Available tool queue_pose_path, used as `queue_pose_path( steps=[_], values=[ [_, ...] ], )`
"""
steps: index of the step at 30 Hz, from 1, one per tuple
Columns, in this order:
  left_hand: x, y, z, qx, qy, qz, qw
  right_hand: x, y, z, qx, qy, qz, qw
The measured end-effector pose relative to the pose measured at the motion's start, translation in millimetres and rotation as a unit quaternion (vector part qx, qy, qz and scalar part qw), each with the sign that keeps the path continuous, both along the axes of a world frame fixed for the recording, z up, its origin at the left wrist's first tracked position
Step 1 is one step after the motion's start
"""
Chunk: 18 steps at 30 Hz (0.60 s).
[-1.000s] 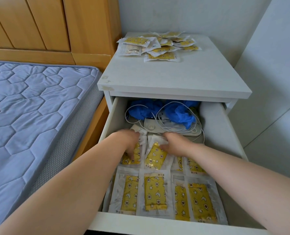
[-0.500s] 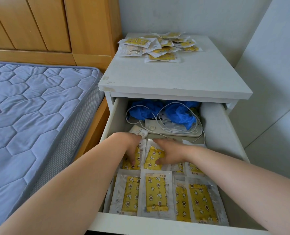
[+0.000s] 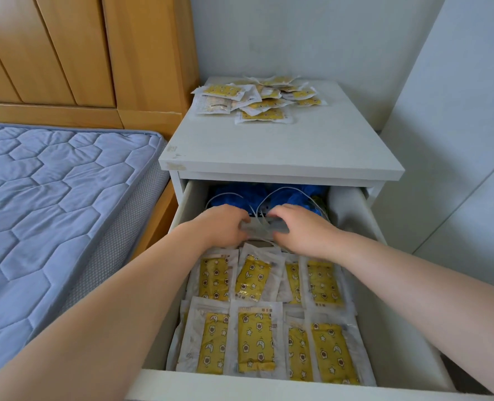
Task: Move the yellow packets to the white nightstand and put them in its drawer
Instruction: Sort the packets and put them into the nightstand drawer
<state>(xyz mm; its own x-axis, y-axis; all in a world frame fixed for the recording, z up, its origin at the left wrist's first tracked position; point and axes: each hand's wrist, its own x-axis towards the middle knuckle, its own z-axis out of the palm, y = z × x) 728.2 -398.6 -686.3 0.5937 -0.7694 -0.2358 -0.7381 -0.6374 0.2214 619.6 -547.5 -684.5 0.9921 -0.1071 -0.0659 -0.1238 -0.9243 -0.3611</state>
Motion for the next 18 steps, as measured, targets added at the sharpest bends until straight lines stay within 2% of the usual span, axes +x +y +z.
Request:
queue_pose_path(
  steps=[5, 8, 14, 16, 18],
  values=[
    [-5.6, -8.8, 34.7, -0.118, 0.014, 0.014, 0.993, -1.4, -14.6, 37.5, 0.007, -0.085, -0.023, 0.996],
    [-2.4, -12.2, 54.8, -0.173, -0.002, 0.025, 0.985, 2.0, -22.5, 58.4, 0.051, -0.126, -0.055, 0.989],
    [8.6, -21.2, 87.1, -0.32, -0.014, 0.084, 0.944, 18.3, -34.8, 83.3, 0.047, -0.198, -0.099, 0.974],
    [19.5, -27.5, 89.1, -0.337, -0.027, 0.113, 0.934, 27.5, -40.3, 85.4, 0.046, -0.195, -0.104, 0.974],
    [35.8, -34.3, 85.6, -0.308, -0.051, 0.13, 0.941, 40.7, -48.1, 84.1, 0.046, -0.173, -0.106, 0.978]
  ],
)
